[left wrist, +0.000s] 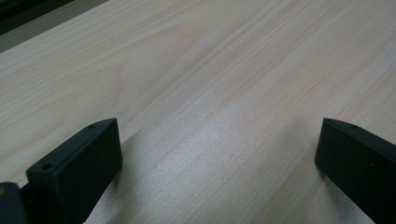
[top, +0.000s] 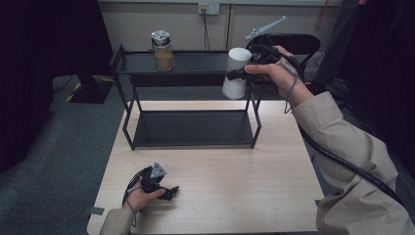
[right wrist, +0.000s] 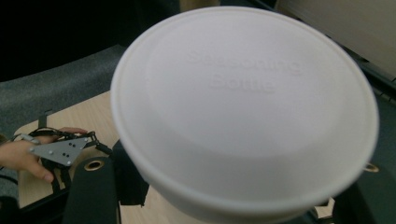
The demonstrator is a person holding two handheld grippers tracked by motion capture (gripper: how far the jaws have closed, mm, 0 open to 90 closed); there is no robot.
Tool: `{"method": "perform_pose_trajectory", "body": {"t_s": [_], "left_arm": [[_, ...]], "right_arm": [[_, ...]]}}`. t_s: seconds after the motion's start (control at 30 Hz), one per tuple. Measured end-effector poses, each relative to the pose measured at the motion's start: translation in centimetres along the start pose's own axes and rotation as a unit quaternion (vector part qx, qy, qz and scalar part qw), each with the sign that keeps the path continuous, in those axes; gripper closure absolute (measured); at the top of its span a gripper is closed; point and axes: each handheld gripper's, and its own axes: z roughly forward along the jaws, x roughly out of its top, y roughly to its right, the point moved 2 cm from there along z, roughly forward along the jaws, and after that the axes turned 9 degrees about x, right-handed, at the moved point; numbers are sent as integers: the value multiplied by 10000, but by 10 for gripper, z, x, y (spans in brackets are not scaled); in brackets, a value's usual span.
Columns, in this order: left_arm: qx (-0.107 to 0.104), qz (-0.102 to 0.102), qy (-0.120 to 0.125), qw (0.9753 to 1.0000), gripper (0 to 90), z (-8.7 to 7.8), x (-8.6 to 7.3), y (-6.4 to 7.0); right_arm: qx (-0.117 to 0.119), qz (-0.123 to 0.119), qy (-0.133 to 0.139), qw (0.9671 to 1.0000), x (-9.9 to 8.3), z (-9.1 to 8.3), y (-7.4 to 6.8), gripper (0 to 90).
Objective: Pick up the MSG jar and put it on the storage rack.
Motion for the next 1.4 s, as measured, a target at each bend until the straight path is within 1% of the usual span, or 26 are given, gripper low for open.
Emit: {"method": "perform_pose_trajectory", "body": {"t_s": [0.03,0.13,0.2,0.23,0.27,0.33,0.4,0.53,0.6,0.7,0.8,0.87,0.9,0.97,1.07,1.1,1.13,1.23,1.3,1.4], "left_arm": [[-1,-31,15,10000,0,0,-1,0],[-2,-31,15,10000,0,0,-1,0],[1,3,-3,10000,0,0,0,0],[-1,-32,16,10000,0,0,-1,0],[0,-3,0,10000,0,0,0,0],[0,-44,21,10000,0,0,-1,0],[3,-51,25,10000,0,1,-1,1],[4,-39,19,10000,0,1,0,0],[5,-55,28,10000,0,1,-1,1],[5,-39,19,10000,0,1,0,0],[6,-54,28,10000,0,1,-1,1],[6,-52,27,10000,0,1,-1,1],[7,-53,28,10000,0,1,-1,1],[6,-54,27,10000,0,1,-1,1],[6,-56,29,10000,0,1,-1,1],[7,-55,28,10000,0,1,-1,1],[6,-54,29,10000,0,1,-1,1],[6,-55,29,10000,0,1,-1,1],[5,-55,29,10000,0,1,-1,1],[5,-53,28,10000,0,1,-1,1]], "right_arm": [[-56,15,35,10000,4,-1,2,342],[-87,47,53,9999,8,-2,4,342],[-178,57,91,9998,11,-3,4,342],[-238,22,60,9997,16,-4,4,342],[-258,39,72,9996,18,-5,5,342],[-300,49,56,9995,24,-5,6,342],[-377,52,89,9992,29,-6,8,343],[-448,101,114,9989,35,-5,12,343],[-527,141,119,9984,41,-3,15,343],[-660,139,75,9977,51,1,20,343],[-723,138,82,9973,55,4,23,343],[-874,123,13,9961,60,11,27,343],[-914,110,-24,9958,62,14,28,343],[-937,123,-44,9955,63,16,29,343],[-1005,157,-141,9947,65,28,35,343],[-1009,157,-129,9947,65,30,37,343],[-994,199,-102,9948,65,32,40,343],[-1020,230,-84,9945,65,34,44,343],[-1081,266,-164,9936,68,38,47,343],[-1075,291,-163,9936,68,39,50,343]]}}
